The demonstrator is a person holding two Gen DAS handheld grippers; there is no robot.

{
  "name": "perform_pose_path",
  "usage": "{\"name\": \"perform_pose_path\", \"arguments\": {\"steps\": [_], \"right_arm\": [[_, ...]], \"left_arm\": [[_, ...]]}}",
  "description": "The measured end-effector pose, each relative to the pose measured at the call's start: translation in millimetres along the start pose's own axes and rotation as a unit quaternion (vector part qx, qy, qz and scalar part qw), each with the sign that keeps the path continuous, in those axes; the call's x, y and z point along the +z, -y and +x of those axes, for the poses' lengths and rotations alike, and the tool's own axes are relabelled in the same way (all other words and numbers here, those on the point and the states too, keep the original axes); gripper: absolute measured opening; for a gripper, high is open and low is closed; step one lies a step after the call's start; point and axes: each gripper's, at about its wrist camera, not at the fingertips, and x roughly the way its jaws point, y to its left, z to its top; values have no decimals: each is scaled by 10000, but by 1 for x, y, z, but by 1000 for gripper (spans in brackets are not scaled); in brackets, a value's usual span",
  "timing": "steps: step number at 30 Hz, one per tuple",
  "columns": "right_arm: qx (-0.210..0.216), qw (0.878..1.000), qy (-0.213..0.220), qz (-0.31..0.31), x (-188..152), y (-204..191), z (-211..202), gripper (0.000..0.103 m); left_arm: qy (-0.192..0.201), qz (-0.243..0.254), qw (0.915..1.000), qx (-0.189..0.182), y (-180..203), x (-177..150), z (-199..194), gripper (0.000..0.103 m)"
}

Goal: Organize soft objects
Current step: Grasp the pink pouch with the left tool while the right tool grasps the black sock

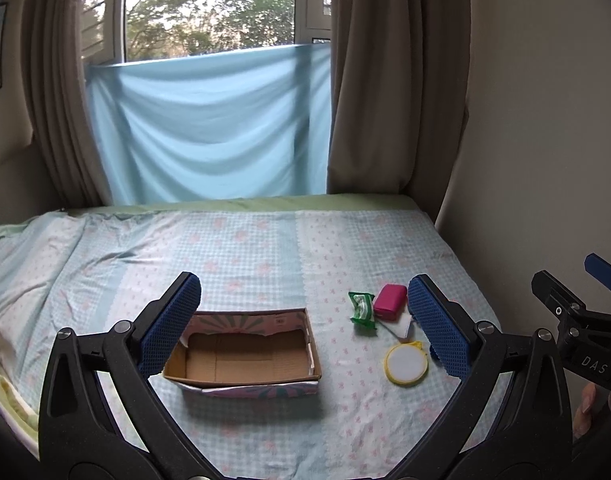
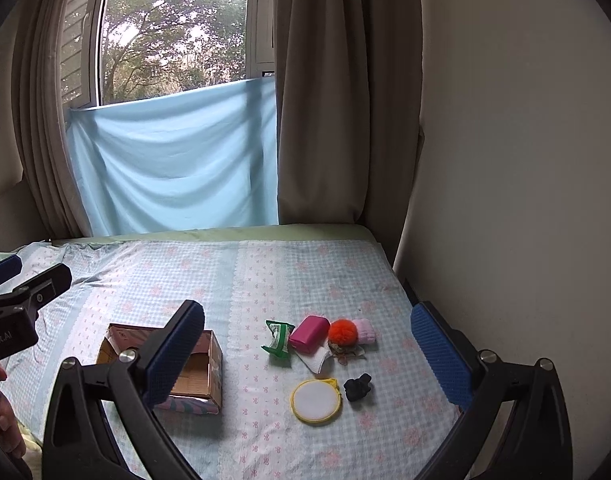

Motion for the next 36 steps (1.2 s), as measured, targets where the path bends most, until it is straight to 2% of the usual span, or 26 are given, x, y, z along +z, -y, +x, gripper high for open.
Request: {"name": "perform_pose_path", "arguments": {"steps": [3, 5, 8, 13, 18, 23, 27, 33, 36], "right_arm": [[-219, 9992, -169, 291, -3, 4, 13, 103], [-394, 9977, -267, 489, -6, 6, 22, 103], [-682, 9941, -361, 767, -12, 12, 36, 103], [-1028, 9830, -602, 1400, -27, 28, 69, 103], [-1379, 9670, -986, 1904, -44, 43, 113, 103], [-1688, 9489, -1248, 2356, -73, 66, 164, 103], [-1924, 9359, -1333, 2633, -99, 86, 203, 103], [-2185, 9118, -1698, 3034, -144, 114, 262, 103], [-2242, 9018, -1901, 3167, -167, 121, 287, 103]], "left_arm": [[-178, 236, 9989, -355, 3, 14, 28, 103], [-337, 364, 9962, -716, 6, 22, 51, 103], [-599, 523, 9896, -1198, 13, 34, 86, 103], [-995, 921, 9759, -1712, 38, 47, 153, 103], [-1602, 1252, 9542, -2196, 71, 49, 235, 102], [-2185, 1354, 9316, -2569, 102, 32, 323, 102], [-2615, 1513, 9140, -2709, 130, 7, 389, 102], [-3214, 1925, 8798, -2924, 173, -44, 479, 102], [-3458, 2074, 8659, -2959, 187, -67, 517, 102]]}}
